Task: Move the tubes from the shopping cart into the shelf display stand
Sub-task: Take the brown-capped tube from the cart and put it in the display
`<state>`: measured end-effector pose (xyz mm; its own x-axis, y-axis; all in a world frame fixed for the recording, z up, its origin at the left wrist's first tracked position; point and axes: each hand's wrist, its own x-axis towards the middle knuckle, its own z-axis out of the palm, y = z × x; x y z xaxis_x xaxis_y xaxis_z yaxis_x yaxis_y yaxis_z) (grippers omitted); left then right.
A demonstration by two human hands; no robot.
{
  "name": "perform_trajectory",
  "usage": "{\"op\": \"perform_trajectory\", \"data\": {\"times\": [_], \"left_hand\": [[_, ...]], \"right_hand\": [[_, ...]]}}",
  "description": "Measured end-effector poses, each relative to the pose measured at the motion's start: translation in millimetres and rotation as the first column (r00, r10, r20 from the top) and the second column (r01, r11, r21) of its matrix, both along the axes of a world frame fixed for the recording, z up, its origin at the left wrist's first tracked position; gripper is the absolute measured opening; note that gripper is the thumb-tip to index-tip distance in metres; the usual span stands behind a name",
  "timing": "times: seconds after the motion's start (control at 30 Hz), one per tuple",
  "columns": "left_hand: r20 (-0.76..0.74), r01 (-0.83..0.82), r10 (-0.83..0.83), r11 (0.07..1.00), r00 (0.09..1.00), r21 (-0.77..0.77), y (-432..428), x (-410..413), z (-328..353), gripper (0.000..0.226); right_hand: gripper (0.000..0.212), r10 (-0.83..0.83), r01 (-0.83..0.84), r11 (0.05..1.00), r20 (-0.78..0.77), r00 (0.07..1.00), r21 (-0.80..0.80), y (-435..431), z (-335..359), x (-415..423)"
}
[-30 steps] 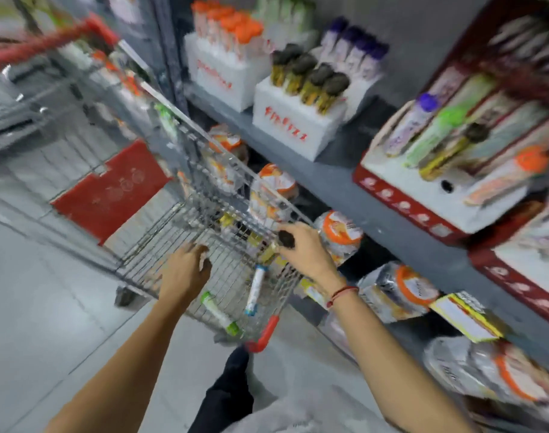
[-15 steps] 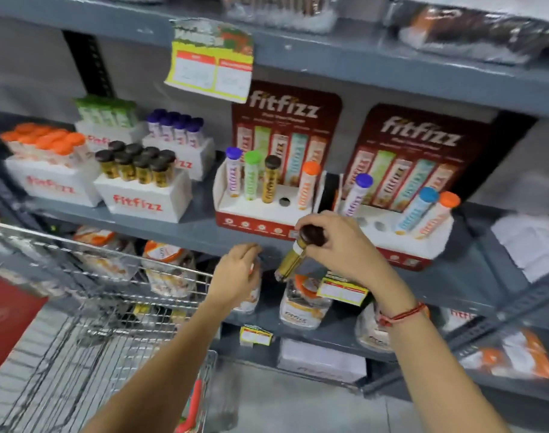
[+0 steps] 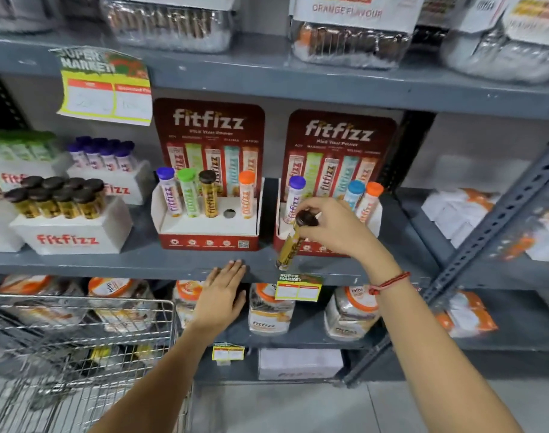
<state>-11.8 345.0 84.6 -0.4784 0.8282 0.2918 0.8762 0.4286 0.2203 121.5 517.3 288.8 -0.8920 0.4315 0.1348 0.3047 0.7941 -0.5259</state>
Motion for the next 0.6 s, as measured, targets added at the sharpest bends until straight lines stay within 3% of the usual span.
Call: {"op": "perform_trajectory", "data": {"times": [0.1,0.3,0.6], "left_hand": [[0.018,-0.015,0.016,1.0,1.0,-0.005,1,0,-1,0.054],[0.032,-0.04,0.04,0.999,0.999,-0.013,2,1,-3,0.052],[-0.007,-0.021,0.021,1.0,1.0,-0.021,12,0,-4,0.057]], "right_hand": [[0.02,-0.056,0.056,0.998,-0.051,0.997,-0.011,9,2,-3],[0.024,-0.09,0.089,0.996,-0.053,0.995,-0.017,25,6,-7],[0.025,-0.115,0.125,0.981,-0.07,0.991,0.148,74,27,-15]]}}
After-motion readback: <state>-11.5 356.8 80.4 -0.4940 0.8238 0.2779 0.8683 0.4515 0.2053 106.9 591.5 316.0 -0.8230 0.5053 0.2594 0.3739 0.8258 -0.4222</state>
